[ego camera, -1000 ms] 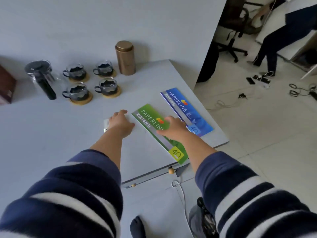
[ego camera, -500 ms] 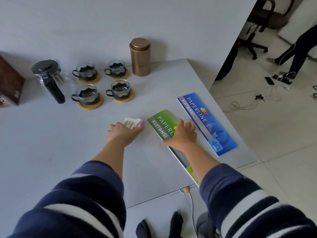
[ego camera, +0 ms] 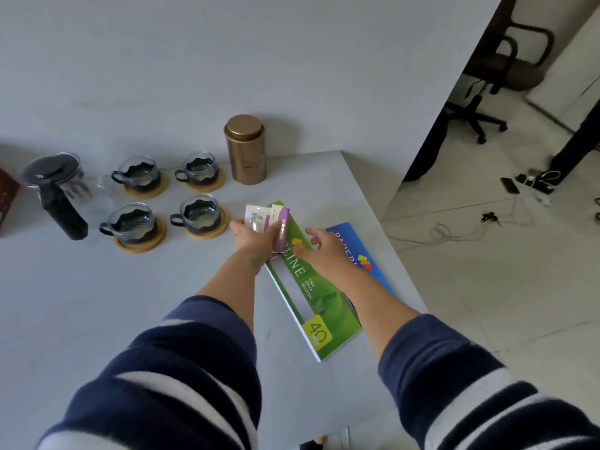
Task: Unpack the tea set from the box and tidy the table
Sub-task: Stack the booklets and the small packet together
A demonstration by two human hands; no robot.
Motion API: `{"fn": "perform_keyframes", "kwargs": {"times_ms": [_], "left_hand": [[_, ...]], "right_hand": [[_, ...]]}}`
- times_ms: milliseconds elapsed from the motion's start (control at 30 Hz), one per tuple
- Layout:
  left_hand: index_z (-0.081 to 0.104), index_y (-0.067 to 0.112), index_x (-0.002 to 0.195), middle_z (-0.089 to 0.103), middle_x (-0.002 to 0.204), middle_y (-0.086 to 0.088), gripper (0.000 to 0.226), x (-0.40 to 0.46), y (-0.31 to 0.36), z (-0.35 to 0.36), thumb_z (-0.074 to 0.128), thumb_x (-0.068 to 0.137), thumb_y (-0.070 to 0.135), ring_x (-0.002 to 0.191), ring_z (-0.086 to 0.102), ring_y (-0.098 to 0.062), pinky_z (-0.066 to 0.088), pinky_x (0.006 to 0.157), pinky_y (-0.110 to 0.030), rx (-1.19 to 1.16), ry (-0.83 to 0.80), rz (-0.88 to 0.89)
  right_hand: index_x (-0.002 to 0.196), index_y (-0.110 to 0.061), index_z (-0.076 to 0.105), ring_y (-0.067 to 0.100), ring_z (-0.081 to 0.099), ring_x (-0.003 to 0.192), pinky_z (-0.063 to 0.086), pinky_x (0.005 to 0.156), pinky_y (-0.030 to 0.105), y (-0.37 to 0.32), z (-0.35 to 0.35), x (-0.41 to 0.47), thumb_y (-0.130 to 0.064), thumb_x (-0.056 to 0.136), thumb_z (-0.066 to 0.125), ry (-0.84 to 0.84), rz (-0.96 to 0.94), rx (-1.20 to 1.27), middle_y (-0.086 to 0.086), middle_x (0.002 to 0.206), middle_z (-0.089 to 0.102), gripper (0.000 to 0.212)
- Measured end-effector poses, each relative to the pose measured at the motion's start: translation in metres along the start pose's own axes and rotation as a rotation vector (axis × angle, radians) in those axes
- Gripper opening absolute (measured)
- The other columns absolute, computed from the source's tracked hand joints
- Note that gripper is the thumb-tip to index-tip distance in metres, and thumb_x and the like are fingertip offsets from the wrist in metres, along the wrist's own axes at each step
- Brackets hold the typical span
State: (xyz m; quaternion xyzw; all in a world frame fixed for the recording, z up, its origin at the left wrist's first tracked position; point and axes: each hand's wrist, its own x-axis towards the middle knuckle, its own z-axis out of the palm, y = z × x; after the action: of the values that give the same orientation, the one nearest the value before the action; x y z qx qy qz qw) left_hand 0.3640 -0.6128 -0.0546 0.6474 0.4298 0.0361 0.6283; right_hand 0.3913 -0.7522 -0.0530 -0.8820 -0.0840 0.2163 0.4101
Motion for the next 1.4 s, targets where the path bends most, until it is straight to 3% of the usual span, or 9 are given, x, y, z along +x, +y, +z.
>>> {"fn": "perform_keyframes", "kwargs": {"times_ms": [167,467,600,733,1067,1200,1267,1333,1400], "left_hand": [[0.031,0.01,0.128,0.048,0.133,-0.017,0.054,0.016,0.0,0.028,0.065,0.089,0.023,0.115,0.055,-0.034,0.046,0.101,-0.051,0.042,0.036,0.006],[0.029,0.017,0.13,0.048,0.133,-0.015,0.056,0.038,-0.003,0.043,0.065,0.089,0.027,0.114,0.057,-0.032,0.049,0.098,-0.048,0.076,-0.025,-0.032],[0.028,0.017,0.132,0.049,0.132,-0.015,0.055,0.054,0.013,0.042,0.061,0.091,0.031,0.114,0.057,-0.031,0.051,0.085,-0.04,0.077,-0.037,-0.062],[0.029,0.016,0.133,0.051,0.132,-0.013,0.052,0.081,0.043,0.048,0.059,0.092,0.027,0.114,0.058,-0.03,0.051,0.085,-0.039,0.05,-0.025,-0.033],[0.028,0.008,0.144,0.041,0.145,-0.022,0.053,0.176,0.087,0.104,0.043,0.093,0.011,0.125,0.049,-0.032,0.048,0.095,-0.044,0.038,0.014,-0.031],[0.021,0.004,0.15,0.027,0.156,-0.015,0.057,0.174,0.096,0.123,0.039,0.099,0.023,0.141,0.031,-0.033,0.031,0.109,-0.041,1.033,0.105,0.18],[0.017,0.008,0.151,0.027,0.155,-0.015,0.059,0.182,0.096,0.129,0.04,0.098,0.022,0.14,0.033,-0.034,0.03,0.11,-0.04,0.782,0.101,0.165],[0.019,0.014,0.15,0.028,0.155,-0.015,0.063,0.183,0.104,0.129,0.045,0.093,0.019,0.138,0.035,-0.035,0.033,0.112,-0.041,0.065,0.112,-0.08],[0.018,0.015,0.151,0.024,0.157,-0.011,0.065,0.173,0.105,0.131,0.046,0.092,0.019,0.141,0.027,-0.033,0.028,0.115,-0.044,0.031,0.137,-0.061]], "right_hand": [[0.145,-0.021,0.029,0.034,0.034,0.129,0.037,0.102,0.042,0.036,-0.041,0.022,-0.03,0.084,0.064,0.094,0.259,-0.487,0.013,0.142,0.032,0.071],[0.138,-0.009,0.028,0.03,0.035,0.13,0.04,0.102,0.039,0.04,-0.057,0.053,-0.04,0.061,0.087,-0.018,0.485,-0.467,0.013,0.14,0.034,0.103],[0.139,-0.008,0.022,0.031,0.049,0.119,0.046,0.087,0.037,0.03,-0.061,0.081,-0.01,0.078,0.076,0.015,0.419,-0.148,0.014,0.138,0.039,0.082],[0.133,-0.01,0.032,0.015,0.048,0.07,0.042,0.057,0.028,0.005,-0.071,0.126,0.004,0.09,0.046,0.045,0.302,0.129,0.003,0.089,0.048,0.047],[0.134,-0.009,0.045,0.023,0.057,0.099,0.051,0.071,0.03,-0.03,-0.057,0.236,0.007,0.089,0.043,0.102,0.103,0.416,0.008,0.125,0.055,0.048],[0.124,-0.019,0.058,0.018,0.06,0.095,0.054,0.08,0.033,-0.021,-0.043,0.246,-0.003,0.083,0.054,0.119,0.081,0.393,0.004,0.117,0.062,0.045],[0.117,-0.027,0.063,0.022,0.063,0.1,0.057,0.08,0.037,-0.014,-0.037,0.25,-0.011,0.079,0.058,0.127,0.065,0.317,0.007,0.116,0.066,0.041],[0.121,-0.022,0.06,0.026,0.059,0.11,0.054,0.087,0.039,-0.013,-0.037,0.246,-0.01,0.083,0.061,0.162,0.023,0.218,0.008,0.122,0.062,0.041],[0.131,-0.016,0.052,0.027,0.053,0.118,0.047,0.094,0.036,-0.011,-0.039,0.243,-0.009,0.086,0.062,0.222,-0.01,0.061,0.009,0.127,0.055,0.047]]}}
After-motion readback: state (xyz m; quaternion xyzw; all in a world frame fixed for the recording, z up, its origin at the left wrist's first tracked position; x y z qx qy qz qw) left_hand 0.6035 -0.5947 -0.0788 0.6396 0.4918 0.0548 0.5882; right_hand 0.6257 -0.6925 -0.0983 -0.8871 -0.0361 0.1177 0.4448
